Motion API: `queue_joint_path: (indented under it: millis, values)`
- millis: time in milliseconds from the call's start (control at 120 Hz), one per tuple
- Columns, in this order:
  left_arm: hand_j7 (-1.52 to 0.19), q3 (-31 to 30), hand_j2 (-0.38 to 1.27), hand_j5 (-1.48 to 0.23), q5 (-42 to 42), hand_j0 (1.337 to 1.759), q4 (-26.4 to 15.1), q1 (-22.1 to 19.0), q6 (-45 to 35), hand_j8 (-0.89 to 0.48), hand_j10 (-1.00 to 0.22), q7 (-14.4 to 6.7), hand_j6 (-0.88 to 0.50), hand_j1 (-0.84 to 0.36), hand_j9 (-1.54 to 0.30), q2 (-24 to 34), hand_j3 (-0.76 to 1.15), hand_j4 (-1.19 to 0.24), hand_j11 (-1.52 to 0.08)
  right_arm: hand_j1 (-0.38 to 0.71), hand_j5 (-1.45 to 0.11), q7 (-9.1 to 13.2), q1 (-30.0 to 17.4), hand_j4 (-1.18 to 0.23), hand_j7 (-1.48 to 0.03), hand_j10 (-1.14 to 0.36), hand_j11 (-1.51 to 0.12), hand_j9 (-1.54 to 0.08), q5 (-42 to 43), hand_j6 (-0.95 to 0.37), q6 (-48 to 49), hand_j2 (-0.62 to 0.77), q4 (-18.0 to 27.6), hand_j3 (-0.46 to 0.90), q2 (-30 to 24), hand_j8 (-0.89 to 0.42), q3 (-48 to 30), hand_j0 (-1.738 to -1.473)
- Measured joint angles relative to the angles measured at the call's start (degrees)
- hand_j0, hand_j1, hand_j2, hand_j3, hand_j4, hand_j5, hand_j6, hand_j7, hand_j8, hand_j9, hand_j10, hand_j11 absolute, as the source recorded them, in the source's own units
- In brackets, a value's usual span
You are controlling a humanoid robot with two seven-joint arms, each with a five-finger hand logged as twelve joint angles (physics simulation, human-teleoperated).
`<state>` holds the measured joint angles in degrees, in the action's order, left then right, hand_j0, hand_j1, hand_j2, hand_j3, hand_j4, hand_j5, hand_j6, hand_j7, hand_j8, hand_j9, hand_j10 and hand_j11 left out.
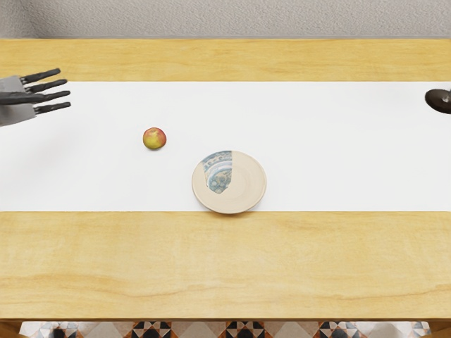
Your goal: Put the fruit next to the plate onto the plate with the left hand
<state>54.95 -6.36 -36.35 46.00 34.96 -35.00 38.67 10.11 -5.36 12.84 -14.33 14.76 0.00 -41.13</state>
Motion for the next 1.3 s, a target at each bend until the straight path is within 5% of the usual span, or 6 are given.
queue_joint_path:
  millis: [100, 333, 500, 667, 967, 1300]
  values:
    - [-0.04, -0.9, 0.01, -0.04, -0.1, 1.658, -0.1, 0.1, 0.0, -0.02, -0.02, 0.0, -0.02, 0.32, -0.04, 0.1, 0.00, -0.02, -0.04, -0.35, 0.00, 0.0, 0.0, 0.00, 0.00, 0.00, 0.00, 0.00, 0.0, 0.00, 0.0, 0.00, 0.0, 0.00, 0.0, 0.00, 0.0, -1.658]
    - [-0.04, -17.4, 0.01, -0.04, 19.5, 1.658, -1.2, 19.1, 0.1, -0.03, -0.03, 0.0, -0.03, 0.32, -0.04, -7.8, 0.00, -0.03, -0.04, -0.35, 0.00, 0.0, 0.0, 0.00, 0.00, 0.00, 0.00, 0.00, 0.0, 0.00, 0.0, 0.00, -0.1, 0.00, 0.0, 0.00, 0.0, -1.658]
    - [-0.04, -25.4, 0.01, -0.04, 35.0, 1.658, -9.0, 21.6, -0.3, -0.03, -0.03, 0.0, -0.03, 0.31, -0.04, -13.0, 0.00, -0.03, -0.04, -0.35, 0.00, 0.0, 0.0, 0.00, 0.00, 0.00, 0.00, 0.00, 0.0, 0.00, 0.0, 0.00, -0.1, 0.00, 0.0, 0.00, 0.0, -1.658]
    - [-0.07, -37.4, 0.01, -0.07, 44.7, 1.658, -11.4, 27.9, -13.6, -0.05, -0.05, 0.0, -0.05, 0.29, -0.07, -18.3, 0.00, -0.05, -0.07, -0.35, 0.00, 0.0, 0.0, 0.00, 0.00, 0.00, 0.00, 0.00, 0.0, 0.00, 0.0, 0.00, -0.1, 0.00, 0.0, 0.00, 0.0, -1.658]
    - [-0.10, -55.1, 0.02, -0.10, 51.0, 1.658, -0.5, 28.8, -30.9, -0.08, -0.08, 0.0, -0.08, 0.25, -0.10, -29.7, 0.00, -0.08, -0.10, -0.35, 0.00, 0.0, 0.0, 0.00, 0.00, 0.00, 0.00, 0.00, 0.0, 0.00, 0.0, 0.00, -0.1, 0.00, 0.0, 0.00, 0.0, -1.658]
    - [-0.24, -59.0, 0.04, -0.24, 51.3, 1.658, 1.6, 28.7, -33.7, -0.19, -0.19, 0.0, -0.19, 0.13, -0.24, -33.8, 0.00, -0.19, -0.24, -0.35, 0.00, 0.0, 0.0, 0.00, 0.00, 0.00, 0.00, 0.00, 0.0, 0.00, 0.0, 0.00, -0.1, 0.00, 0.0, 0.00, 0.0, -1.658]
